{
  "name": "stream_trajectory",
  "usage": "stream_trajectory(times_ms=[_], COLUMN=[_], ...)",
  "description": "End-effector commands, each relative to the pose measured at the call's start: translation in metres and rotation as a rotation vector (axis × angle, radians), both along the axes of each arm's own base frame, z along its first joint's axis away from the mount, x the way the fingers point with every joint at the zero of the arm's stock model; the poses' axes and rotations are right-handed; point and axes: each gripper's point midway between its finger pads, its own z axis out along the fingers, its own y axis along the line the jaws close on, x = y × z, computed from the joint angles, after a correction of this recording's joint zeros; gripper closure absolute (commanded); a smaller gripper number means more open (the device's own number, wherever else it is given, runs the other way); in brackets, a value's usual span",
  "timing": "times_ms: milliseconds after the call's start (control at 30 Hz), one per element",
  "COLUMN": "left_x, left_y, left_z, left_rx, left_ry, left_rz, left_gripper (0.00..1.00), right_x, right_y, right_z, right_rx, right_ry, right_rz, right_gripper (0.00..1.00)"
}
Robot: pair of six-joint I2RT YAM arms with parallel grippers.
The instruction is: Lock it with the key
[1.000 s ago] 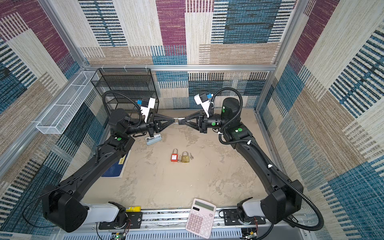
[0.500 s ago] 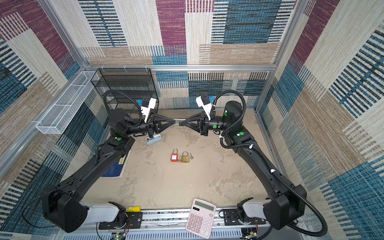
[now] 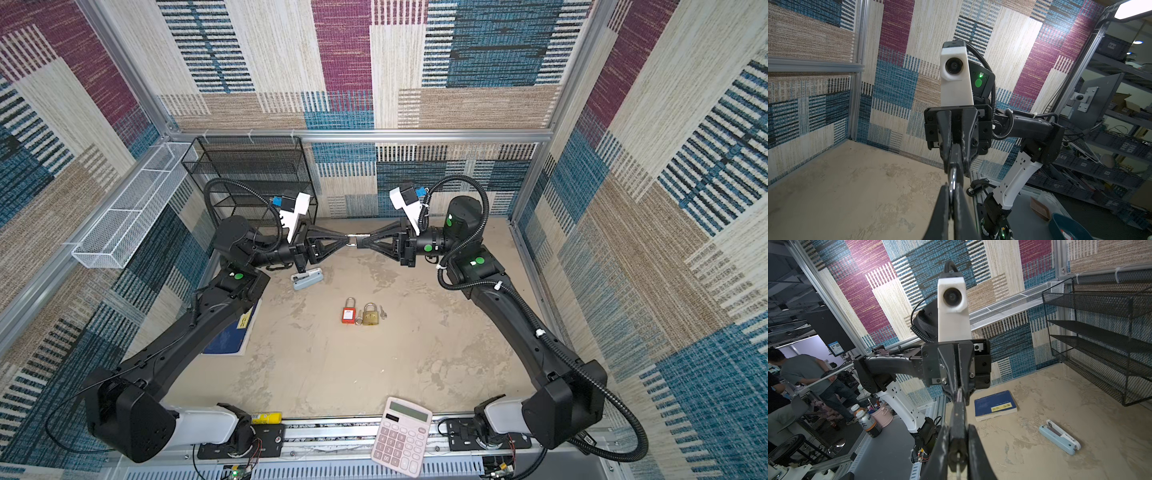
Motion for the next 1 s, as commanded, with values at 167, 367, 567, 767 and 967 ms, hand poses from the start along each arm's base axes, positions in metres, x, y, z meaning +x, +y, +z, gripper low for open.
stream_trajectory(times_ms=[167,367,567,767,967], left_x=[-0.004,-0.006,-0.007,-0.008,-0.007], left_y=[-0.015,-0.017,-0.018,-0.015,-0.02], left_z=[0.003,0.003,0.002,0.002,0.002], left_rx=[-0.011,-0.014,0.002,0.019,0.01], left_ry=[0.008,0.031,0.04,-0.015,0.012], left_rz=[-0.038,-0.057,-0.068,-0.022,-0.045], left_gripper=[1.0,1.0,1.0,1.0,1.0], right_x=[-0.006,-0.005,-0.002,-0.005,-0.003], right_y=[0.003,-0.005,-0.003,0.004,0.005], right_z=[0.011,0.023,0.02,0.011,0.011], right_rx=[0.035,0.068,0.043,0.025,0.047], right_ry=[-0.037,-0.125,-0.116,-0.039,-0.028], right_rz=[0.013,-0.097,-0.088,0.003,-0.002], right_gripper=[1.0,1.0,1.0,1.0,1.0])
